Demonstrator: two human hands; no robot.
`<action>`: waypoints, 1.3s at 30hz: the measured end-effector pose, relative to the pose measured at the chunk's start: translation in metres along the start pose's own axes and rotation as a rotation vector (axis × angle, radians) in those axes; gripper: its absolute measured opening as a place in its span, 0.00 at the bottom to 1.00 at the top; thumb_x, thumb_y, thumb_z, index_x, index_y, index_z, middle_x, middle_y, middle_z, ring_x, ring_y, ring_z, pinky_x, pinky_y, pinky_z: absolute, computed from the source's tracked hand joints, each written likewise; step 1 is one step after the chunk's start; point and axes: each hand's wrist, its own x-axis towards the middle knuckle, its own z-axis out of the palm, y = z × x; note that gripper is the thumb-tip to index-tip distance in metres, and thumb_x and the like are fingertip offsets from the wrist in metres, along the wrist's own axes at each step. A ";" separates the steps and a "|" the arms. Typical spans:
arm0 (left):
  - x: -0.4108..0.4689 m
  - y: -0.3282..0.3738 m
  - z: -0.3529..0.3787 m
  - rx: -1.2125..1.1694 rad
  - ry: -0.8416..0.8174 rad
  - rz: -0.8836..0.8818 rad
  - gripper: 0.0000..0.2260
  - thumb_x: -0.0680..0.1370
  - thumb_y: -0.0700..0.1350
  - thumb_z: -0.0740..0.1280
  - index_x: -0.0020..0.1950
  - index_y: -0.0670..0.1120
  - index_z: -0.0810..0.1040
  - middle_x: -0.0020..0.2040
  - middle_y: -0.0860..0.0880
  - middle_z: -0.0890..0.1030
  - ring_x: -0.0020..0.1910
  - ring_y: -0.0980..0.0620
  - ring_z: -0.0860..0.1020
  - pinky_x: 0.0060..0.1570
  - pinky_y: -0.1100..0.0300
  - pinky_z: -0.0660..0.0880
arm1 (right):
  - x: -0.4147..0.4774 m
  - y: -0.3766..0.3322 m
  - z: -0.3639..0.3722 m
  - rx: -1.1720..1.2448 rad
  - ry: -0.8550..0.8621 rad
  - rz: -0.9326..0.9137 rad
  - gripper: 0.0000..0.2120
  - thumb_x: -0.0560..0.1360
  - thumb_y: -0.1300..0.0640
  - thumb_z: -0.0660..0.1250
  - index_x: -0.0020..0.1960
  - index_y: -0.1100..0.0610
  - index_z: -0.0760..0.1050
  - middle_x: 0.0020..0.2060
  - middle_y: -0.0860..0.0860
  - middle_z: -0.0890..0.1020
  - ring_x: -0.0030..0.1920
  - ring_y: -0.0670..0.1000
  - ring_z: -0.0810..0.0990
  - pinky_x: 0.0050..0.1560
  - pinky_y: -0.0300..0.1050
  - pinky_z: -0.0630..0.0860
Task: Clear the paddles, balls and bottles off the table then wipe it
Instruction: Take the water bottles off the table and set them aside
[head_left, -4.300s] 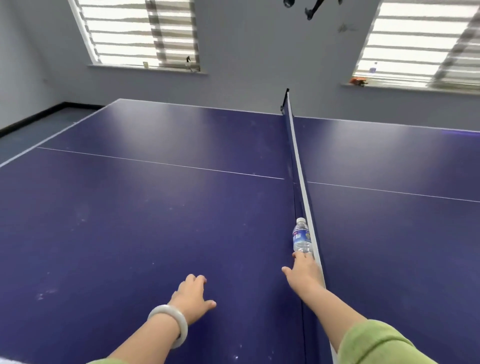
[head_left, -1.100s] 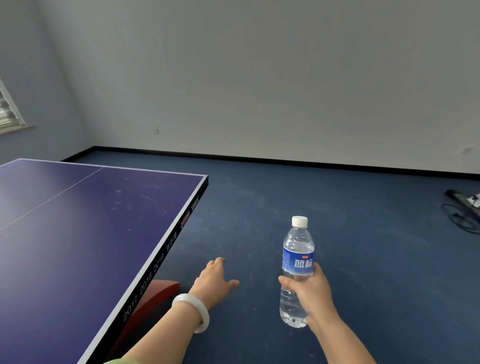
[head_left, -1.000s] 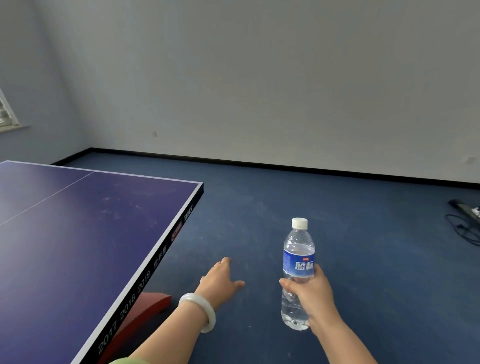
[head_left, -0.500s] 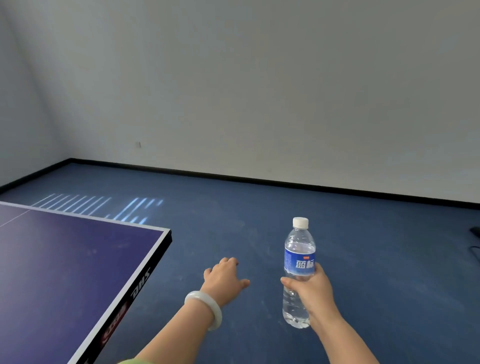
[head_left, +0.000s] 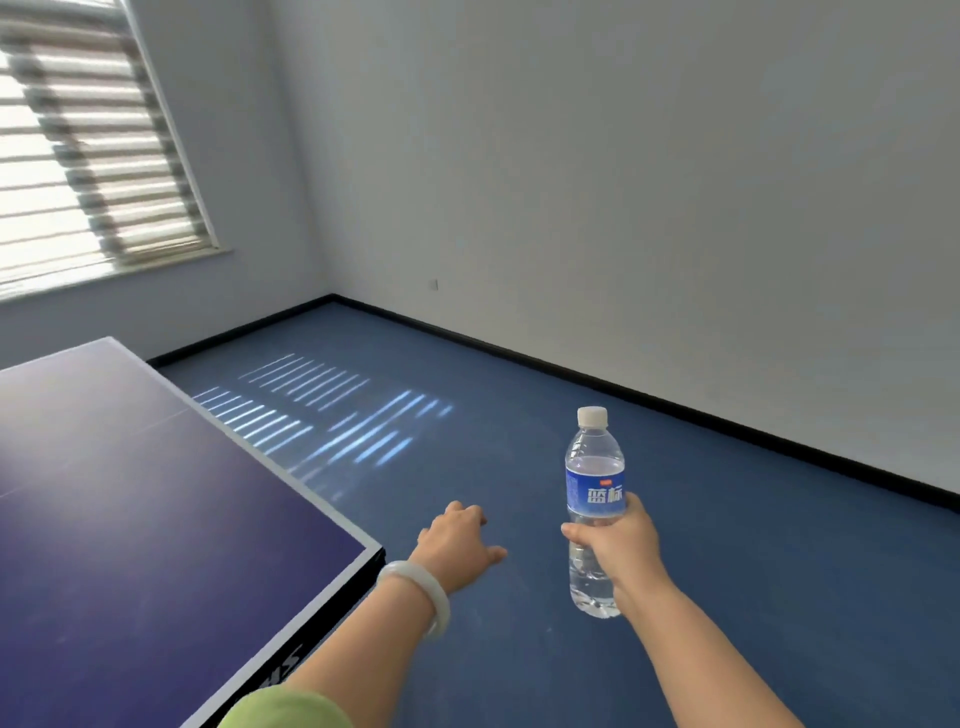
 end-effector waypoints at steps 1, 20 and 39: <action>0.017 -0.003 -0.008 -0.012 0.008 -0.025 0.25 0.78 0.56 0.66 0.71 0.48 0.67 0.68 0.49 0.67 0.66 0.47 0.70 0.67 0.52 0.65 | 0.021 -0.005 0.013 -0.006 -0.036 -0.003 0.23 0.64 0.67 0.78 0.54 0.57 0.73 0.46 0.53 0.81 0.46 0.52 0.81 0.40 0.43 0.73; 0.416 -0.151 -0.223 -0.111 0.159 -0.274 0.23 0.79 0.56 0.65 0.70 0.47 0.68 0.68 0.49 0.68 0.66 0.46 0.70 0.67 0.51 0.65 | 0.426 -0.126 0.360 -0.149 -0.433 -0.076 0.23 0.64 0.66 0.79 0.53 0.55 0.72 0.46 0.53 0.81 0.47 0.52 0.81 0.44 0.45 0.75; 0.701 -0.462 -0.467 -0.262 0.352 -0.728 0.26 0.79 0.54 0.67 0.73 0.45 0.67 0.71 0.46 0.67 0.67 0.46 0.71 0.67 0.52 0.69 | 0.696 -0.210 0.891 -0.195 -0.952 -0.116 0.22 0.63 0.69 0.78 0.52 0.59 0.74 0.44 0.56 0.82 0.45 0.56 0.80 0.42 0.46 0.74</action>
